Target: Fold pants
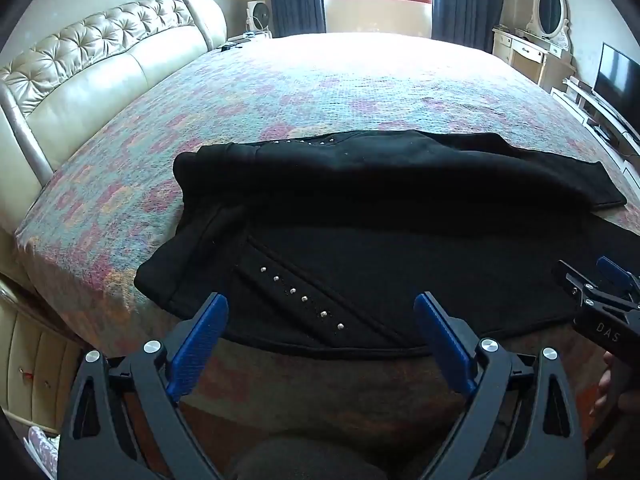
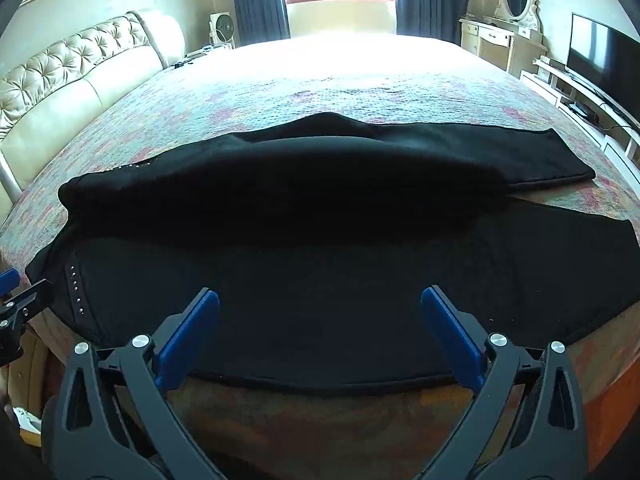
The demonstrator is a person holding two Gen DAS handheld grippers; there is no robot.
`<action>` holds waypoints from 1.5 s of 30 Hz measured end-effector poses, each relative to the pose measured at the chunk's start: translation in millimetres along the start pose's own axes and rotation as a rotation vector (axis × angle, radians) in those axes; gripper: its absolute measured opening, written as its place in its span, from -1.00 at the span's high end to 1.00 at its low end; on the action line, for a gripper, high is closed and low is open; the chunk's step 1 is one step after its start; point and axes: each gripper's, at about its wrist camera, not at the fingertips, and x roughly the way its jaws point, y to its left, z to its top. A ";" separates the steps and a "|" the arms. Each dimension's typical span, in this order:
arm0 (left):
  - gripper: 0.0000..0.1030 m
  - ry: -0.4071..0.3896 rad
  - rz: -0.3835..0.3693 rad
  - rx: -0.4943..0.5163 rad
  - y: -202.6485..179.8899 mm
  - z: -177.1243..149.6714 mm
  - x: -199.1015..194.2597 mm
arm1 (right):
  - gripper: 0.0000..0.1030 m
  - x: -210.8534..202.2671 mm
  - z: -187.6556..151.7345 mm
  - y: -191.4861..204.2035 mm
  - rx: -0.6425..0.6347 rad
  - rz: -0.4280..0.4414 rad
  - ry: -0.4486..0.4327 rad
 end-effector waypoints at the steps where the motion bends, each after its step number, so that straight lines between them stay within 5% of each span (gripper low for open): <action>1: -0.81 0.002 0.000 -0.001 0.9 -0.2 0.7 | -0.96 0.0 -0.6 0.6 0.001 0.002 0.001; 45: -0.81 0.016 0.019 0.019 -3.9 -5.1 3.6 | -0.96 9.9 -7.7 15.1 -0.021 0.018 0.044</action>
